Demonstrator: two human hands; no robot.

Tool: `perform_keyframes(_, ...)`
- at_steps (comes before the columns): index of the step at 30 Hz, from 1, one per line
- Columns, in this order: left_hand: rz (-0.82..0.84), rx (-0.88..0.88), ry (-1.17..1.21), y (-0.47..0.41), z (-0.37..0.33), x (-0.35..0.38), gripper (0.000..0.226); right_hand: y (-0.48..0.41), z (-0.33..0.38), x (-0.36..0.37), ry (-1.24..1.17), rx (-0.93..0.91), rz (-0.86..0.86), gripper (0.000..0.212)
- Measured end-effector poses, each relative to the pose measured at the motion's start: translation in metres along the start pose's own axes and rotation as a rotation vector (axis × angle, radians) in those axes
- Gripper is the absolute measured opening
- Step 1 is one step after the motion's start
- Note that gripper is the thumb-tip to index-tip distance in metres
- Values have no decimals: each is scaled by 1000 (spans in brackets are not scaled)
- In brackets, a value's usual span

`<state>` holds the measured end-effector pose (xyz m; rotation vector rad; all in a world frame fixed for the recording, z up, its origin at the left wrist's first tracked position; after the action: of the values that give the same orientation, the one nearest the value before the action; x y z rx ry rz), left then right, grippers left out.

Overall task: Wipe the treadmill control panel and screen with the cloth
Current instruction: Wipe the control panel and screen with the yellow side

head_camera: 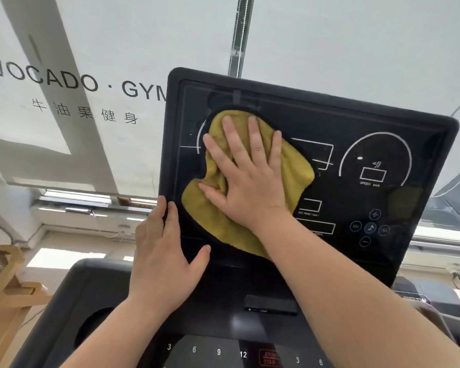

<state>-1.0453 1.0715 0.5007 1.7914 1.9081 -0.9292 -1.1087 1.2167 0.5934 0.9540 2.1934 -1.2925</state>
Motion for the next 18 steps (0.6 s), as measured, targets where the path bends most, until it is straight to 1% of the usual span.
perform_keyframes(3,-19,-35,-33,1,0,1,101,41,17,11,-18,-167,-28,83)
perform_keyframes(5,-20,-49,-27,2,-1,5,103,72,14,22,-9,-220,-41,84)
perform_keyframes(8,-36,-81,23,1,-4,9,108,114,-13,34,21,-258,-65,84)
perform_keyframes(11,-56,-104,54,-1,-9,6,107,141,-67,42,65,-285,-83,84)
perform_keyframes(12,-51,-115,62,-1,-9,6,107,144,-90,44,83,-263,-83,85)
perform_keyframes(14,-43,-126,29,0,-8,6,108,137,-137,45,108,-163,-67,90)
perform_keyframes(16,-56,-118,-42,3,-10,9,109,117,-176,43,113,-14,-7,95)
perform_keyframes(18,-72,-67,-83,9,-23,16,108,90,-200,38,78,167,61,98)
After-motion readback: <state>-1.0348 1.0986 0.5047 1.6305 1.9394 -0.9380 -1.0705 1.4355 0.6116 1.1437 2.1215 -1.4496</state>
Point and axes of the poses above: each hand's wrist, its own y-axis away from the middle knuckle, its own x-axis out of the palm, z = x × y, the point moved 9 cm from there along -y, towards the middle knuckle, and after that the axes turned 14 degrees about y, right-handed, at the moved point
